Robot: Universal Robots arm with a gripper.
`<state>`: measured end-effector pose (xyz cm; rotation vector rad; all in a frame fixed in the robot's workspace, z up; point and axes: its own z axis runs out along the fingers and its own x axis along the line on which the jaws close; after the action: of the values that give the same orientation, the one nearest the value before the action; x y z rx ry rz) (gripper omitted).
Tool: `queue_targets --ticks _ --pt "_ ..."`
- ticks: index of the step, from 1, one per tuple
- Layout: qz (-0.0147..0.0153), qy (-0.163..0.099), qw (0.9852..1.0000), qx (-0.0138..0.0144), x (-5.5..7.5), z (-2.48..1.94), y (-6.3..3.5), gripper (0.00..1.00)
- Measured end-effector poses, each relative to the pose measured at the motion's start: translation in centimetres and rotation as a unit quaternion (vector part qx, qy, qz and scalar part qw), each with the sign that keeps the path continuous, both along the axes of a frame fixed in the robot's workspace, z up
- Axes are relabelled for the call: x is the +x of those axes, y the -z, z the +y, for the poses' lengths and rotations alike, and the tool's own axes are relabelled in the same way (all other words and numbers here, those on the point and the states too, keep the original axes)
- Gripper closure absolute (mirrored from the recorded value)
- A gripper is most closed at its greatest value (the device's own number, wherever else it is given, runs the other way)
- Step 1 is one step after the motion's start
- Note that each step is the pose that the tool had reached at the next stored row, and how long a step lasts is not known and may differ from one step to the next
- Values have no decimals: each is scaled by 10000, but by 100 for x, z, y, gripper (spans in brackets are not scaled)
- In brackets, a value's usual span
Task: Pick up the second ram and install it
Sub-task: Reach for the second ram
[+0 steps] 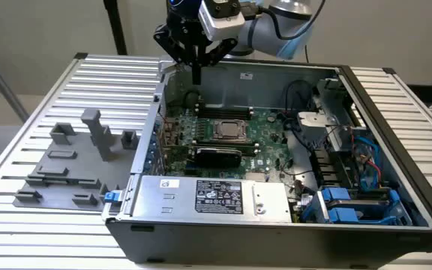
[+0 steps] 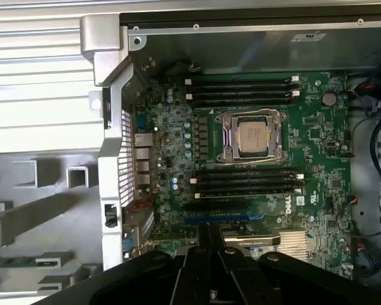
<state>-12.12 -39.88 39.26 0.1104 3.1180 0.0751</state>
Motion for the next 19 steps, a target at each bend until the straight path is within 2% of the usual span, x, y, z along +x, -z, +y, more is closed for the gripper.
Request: queue_targets --ticks 14,19 --pt "0 1 10000 0 -1 0 0 89" --pt "2 0 10000 0 -189 0 3 89"
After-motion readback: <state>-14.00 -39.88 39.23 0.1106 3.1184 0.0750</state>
